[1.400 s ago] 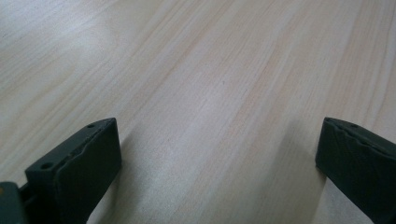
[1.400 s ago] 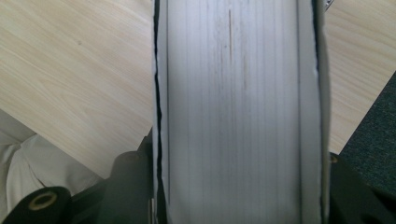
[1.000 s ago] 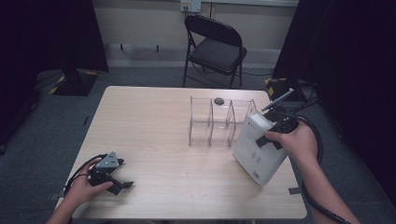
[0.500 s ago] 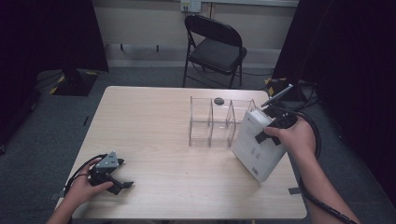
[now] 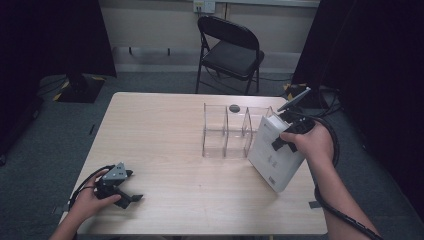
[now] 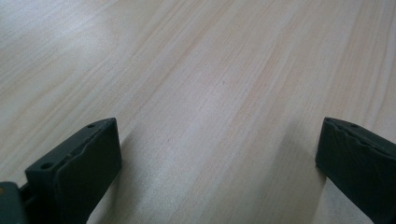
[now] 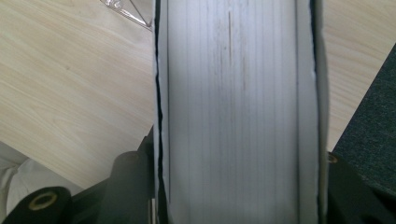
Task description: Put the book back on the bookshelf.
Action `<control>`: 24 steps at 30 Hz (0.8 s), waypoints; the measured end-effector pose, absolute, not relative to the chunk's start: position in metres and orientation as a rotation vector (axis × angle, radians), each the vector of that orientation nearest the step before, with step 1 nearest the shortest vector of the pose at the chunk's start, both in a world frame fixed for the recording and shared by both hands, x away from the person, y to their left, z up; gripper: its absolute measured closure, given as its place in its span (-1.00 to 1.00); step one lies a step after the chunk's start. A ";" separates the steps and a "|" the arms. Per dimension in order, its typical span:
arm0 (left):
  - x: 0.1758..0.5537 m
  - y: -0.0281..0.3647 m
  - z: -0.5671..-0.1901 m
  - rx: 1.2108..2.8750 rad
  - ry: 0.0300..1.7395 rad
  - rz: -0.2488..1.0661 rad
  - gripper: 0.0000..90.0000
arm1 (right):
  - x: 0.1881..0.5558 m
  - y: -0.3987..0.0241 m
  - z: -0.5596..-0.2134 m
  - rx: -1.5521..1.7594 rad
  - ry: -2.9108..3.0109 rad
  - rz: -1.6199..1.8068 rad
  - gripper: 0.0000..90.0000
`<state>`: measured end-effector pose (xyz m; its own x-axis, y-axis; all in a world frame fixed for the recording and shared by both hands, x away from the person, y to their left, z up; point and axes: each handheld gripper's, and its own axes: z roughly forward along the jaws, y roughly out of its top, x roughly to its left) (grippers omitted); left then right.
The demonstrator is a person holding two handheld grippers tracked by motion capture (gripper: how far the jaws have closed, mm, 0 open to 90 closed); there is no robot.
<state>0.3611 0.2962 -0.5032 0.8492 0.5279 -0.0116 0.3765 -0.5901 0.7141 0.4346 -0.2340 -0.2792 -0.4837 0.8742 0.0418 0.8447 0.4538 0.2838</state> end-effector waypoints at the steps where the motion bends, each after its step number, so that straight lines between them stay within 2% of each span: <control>1: 0.361 0.296 -0.503 2.269 0.654 0.259 -1.00 | 0.435 -0.234 -0.279 1.540 2.581 0.403 0.16; 24: 0.361 0.296 -0.503 2.269 0.653 0.259 -1.00 | 0.449 -0.236 -0.282 1.629 2.519 0.395 0.16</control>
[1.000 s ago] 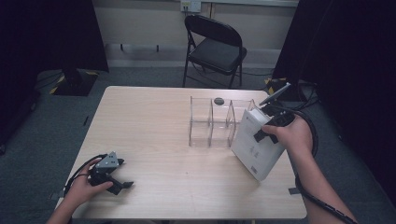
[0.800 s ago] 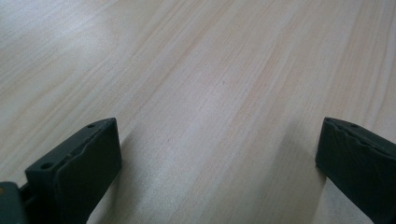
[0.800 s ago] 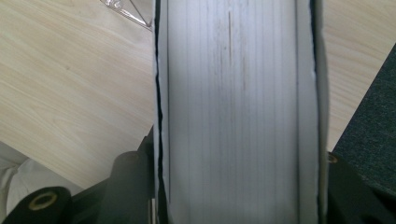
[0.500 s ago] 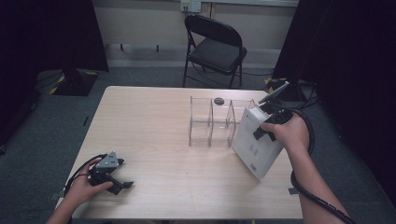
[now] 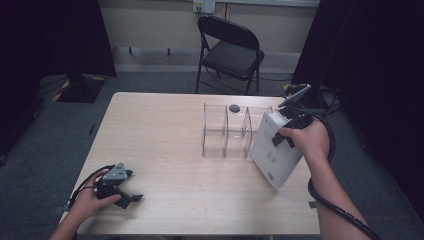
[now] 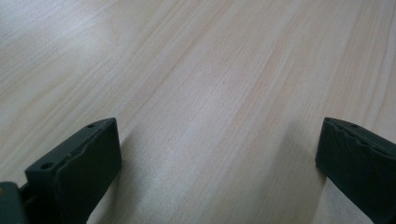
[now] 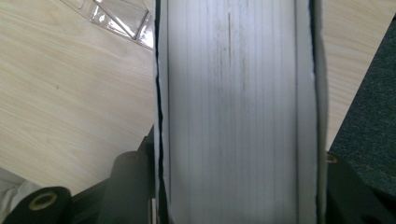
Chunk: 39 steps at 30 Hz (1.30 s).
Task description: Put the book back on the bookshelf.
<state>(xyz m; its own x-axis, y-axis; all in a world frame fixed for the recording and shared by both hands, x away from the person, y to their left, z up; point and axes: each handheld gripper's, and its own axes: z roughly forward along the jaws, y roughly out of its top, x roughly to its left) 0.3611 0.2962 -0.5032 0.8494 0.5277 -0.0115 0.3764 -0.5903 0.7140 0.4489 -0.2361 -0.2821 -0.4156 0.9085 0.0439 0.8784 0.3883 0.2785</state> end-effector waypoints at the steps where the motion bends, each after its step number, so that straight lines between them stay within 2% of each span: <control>1: 0.361 0.296 -0.503 2.269 0.653 0.259 -1.00 | 0.449 -0.236 -0.282 1.621 2.520 0.393 0.16; 39: 0.361 0.296 -0.503 2.269 0.654 0.259 -1.00 | 0.475 -0.227 -0.277 1.731 2.441 0.405 0.16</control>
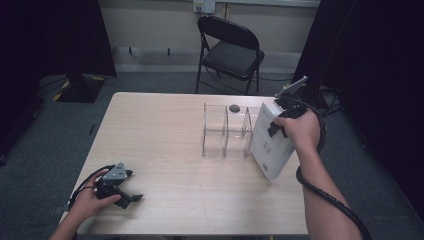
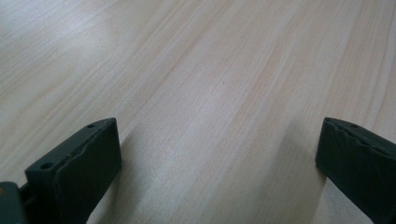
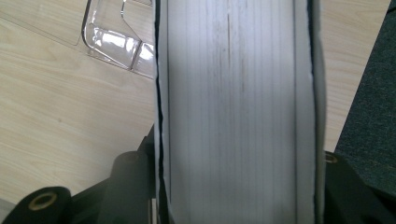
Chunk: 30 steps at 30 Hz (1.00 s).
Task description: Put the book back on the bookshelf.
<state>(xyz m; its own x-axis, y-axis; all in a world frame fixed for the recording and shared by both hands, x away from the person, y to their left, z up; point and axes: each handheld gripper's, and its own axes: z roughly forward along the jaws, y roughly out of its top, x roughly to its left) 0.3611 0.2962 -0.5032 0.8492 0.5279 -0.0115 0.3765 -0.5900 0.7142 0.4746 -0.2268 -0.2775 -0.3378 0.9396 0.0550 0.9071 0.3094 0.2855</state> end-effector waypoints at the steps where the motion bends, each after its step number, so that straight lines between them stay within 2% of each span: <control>1: 0.361 0.296 -0.503 2.269 0.654 0.259 -1.00 | 0.475 -0.227 -0.278 1.732 2.436 0.404 0.16; 30: 0.362 0.297 -0.503 2.273 0.647 0.274 -1.00 | 0.487 -0.222 -0.278 1.756 2.401 0.418 0.16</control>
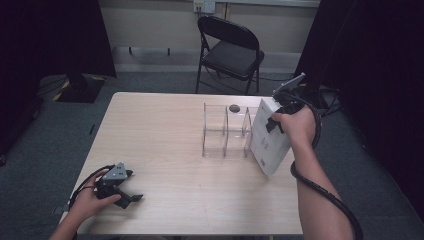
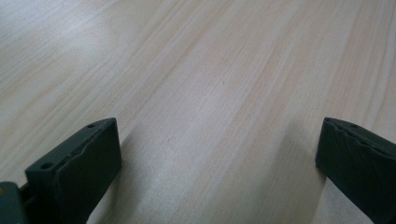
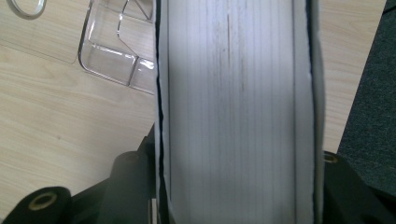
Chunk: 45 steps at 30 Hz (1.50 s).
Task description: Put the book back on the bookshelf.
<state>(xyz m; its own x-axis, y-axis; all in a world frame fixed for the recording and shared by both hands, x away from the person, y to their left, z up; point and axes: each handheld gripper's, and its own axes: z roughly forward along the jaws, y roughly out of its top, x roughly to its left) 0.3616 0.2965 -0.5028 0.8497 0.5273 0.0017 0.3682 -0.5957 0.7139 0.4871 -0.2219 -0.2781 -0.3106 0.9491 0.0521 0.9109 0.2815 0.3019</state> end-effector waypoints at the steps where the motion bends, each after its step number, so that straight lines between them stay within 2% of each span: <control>1: 0.362 0.296 -0.503 2.273 0.647 0.274 -1.00 | 0.488 -0.221 -0.279 1.761 2.397 0.421 0.16; 45: 0.362 0.297 -0.503 2.273 0.648 0.272 -1.00 | 0.507 -0.217 -0.281 1.779 2.357 0.444 0.16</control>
